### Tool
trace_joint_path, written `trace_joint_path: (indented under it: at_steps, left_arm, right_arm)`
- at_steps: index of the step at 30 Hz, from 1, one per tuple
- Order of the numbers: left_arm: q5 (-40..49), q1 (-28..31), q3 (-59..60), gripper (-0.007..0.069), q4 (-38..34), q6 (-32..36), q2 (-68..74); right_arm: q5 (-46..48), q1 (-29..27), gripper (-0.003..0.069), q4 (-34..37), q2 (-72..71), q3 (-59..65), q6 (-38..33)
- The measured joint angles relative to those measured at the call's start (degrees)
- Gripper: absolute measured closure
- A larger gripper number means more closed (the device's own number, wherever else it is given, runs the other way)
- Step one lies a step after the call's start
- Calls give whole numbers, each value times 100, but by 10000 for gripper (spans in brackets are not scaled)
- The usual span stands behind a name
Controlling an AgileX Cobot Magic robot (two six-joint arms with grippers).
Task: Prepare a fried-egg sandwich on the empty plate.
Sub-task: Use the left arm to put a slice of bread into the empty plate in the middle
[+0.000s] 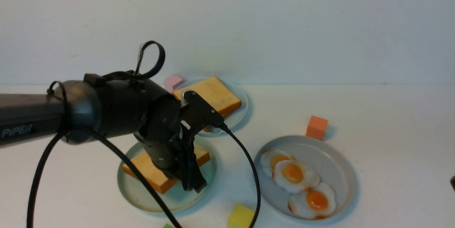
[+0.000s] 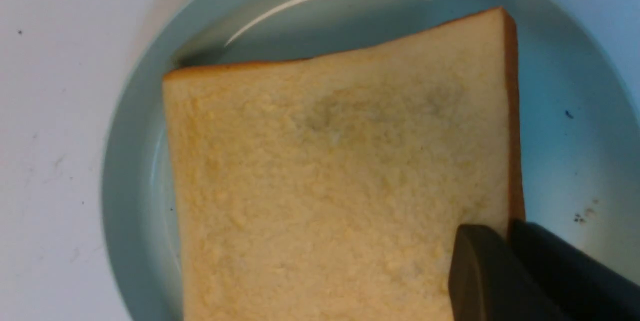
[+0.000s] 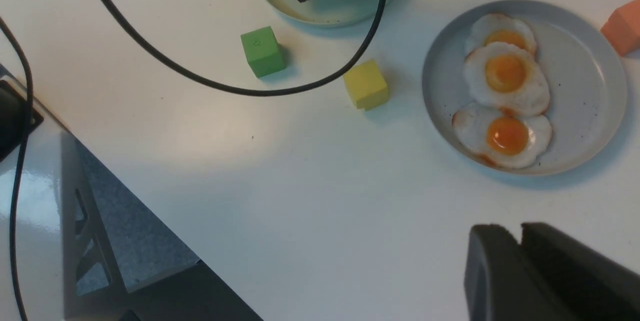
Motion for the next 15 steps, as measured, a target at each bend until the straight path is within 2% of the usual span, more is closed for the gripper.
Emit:
trace_joint_path:
  at_steps: [4, 6, 15]
  left_arm:
    - [0, 0, 0, 578, -12, 0, 0]
    - [0, 0, 0, 550, -11, 0, 0]
    - [5, 0, 0, 309, -44, 0, 0]
  right_arm:
    - [0, 0, 554, 0, 0, 0, 0]
    - [0, 0, 552, 0, 0, 0, 0]
    - [5, 0, 543, 0, 0, 0, 0]
